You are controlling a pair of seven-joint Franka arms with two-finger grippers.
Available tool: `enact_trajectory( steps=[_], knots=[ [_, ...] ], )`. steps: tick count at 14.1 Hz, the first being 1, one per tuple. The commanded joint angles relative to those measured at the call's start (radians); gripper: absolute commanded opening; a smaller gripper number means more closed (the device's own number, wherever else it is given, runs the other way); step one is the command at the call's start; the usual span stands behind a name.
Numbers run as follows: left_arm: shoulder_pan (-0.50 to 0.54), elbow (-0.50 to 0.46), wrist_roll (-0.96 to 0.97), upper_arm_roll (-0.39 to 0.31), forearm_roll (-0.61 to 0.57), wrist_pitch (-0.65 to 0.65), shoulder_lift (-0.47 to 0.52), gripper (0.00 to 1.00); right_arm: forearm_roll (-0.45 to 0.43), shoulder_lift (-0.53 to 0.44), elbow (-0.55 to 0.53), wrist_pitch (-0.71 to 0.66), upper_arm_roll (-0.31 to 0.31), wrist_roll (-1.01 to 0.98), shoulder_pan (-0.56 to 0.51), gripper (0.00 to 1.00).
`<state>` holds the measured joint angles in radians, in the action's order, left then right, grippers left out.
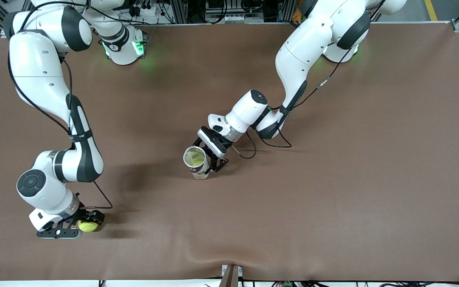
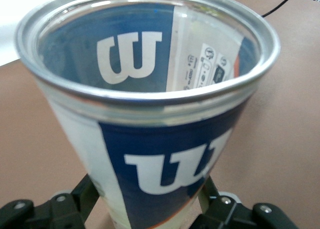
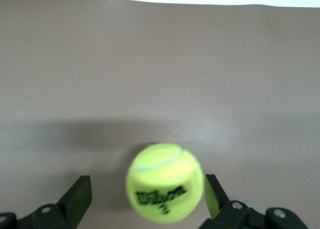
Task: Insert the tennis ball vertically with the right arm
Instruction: 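Grasp the Wilson 3 ball with the right gripper, then carry the Wilson ball over the can opening with the right gripper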
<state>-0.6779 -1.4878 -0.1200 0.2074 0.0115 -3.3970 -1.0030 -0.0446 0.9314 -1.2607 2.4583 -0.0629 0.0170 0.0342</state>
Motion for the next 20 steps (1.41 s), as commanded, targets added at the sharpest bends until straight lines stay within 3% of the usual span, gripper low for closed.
enact_trajectory(
  steps=[1, 2, 3, 4, 6, 7, 10, 14, 18, 20],
  knots=[
    [-0.003, 0.012, -0.007, 0.000, 0.010, -0.002, -0.002, 0.84, -0.021, 0.047, 0.035, 0.036, 0.015, -0.037, -0.027, 1.00],
    [-0.003, 0.012, -0.007, 0.000, 0.010, -0.002, -0.002, 0.84, -0.017, 0.050, 0.035, 0.036, 0.015, -0.031, -0.027, 1.00],
    [-0.003, 0.011, -0.007, 0.000, 0.010, -0.002, -0.002, 0.85, -0.008, 0.050, 0.032, 0.036, 0.015, -0.029, -0.025, 0.87],
    [-0.003, 0.012, -0.007, 0.000, 0.010, -0.002, -0.002, 0.84, -0.005, 0.050, 0.031, 0.036, 0.015, -0.028, -0.027, 0.66],
    [-0.002, 0.011, -0.007, 0.000, 0.010, -0.002, -0.002, 0.85, -0.001, 0.050, 0.030, 0.034, 0.017, -0.029, -0.027, 0.42],
    [-0.002, 0.011, -0.009, 0.000, 0.008, -0.002, -0.002, 0.85, 0.003, 0.049, 0.030, 0.034, 0.017, -0.031, -0.027, 0.38],
    [-0.002, 0.011, -0.009, 0.000, 0.008, -0.007, 0.000, 0.85, 0.061, 0.017, 0.031, 0.008, 0.021, -0.032, -0.014, 0.38],
    [-0.003, 0.008, -0.009, 0.000, 0.010, -0.010, 0.000, 0.85, 0.264, -0.057, 0.040, -0.335, 0.026, 0.073, 0.016, 0.38],
    [-0.005, 0.007, -0.009, 0.000, 0.008, -0.021, 0.000, 0.85, 0.276, -0.184, 0.037, -0.634, 0.032, 0.337, 0.104, 0.38],
    [-0.005, 0.006, -0.009, 0.000, 0.008, -0.022, 0.000, 0.85, 0.343, -0.239, 0.037, -0.718, 0.084, 0.456, 0.121, 0.38]
  ],
)
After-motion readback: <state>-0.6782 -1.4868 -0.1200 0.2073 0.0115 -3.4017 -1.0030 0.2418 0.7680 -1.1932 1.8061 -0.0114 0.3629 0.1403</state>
